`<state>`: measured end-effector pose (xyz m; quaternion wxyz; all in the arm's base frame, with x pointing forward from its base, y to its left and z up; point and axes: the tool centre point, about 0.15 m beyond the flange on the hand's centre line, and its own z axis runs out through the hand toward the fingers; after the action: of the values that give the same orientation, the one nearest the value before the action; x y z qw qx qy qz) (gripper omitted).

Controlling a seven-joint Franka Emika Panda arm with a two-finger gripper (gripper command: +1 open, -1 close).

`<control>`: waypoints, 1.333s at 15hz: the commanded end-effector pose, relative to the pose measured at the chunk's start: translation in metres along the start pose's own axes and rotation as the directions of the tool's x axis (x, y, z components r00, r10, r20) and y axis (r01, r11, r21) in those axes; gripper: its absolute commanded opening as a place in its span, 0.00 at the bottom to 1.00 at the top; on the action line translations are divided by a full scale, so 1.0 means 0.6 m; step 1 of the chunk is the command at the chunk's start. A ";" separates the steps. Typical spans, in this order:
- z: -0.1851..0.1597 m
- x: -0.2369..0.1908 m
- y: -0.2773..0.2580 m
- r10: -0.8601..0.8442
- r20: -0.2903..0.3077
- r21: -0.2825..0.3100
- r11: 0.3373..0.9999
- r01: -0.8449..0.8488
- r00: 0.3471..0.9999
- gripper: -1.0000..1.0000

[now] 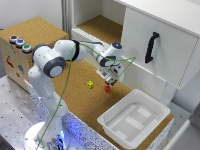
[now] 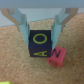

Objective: Place the purple block on top of the yellow block

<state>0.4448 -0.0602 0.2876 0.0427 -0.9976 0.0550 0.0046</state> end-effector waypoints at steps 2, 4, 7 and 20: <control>0.013 -0.093 -0.094 0.034 0.019 -0.050 0.998 -0.033 0.999 0.00; 0.025 -0.120 -0.107 0.040 0.034 -0.051 0.998 -0.039 0.999 0.00; 0.046 -0.152 -0.124 0.050 0.053 -0.036 0.998 -0.048 0.997 0.00; 0.097 -0.092 -0.127 -0.020 0.071 -0.013 1.000 0.021 0.997 0.00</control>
<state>0.3834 0.0283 0.2580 0.0355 -0.9972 0.0513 0.0424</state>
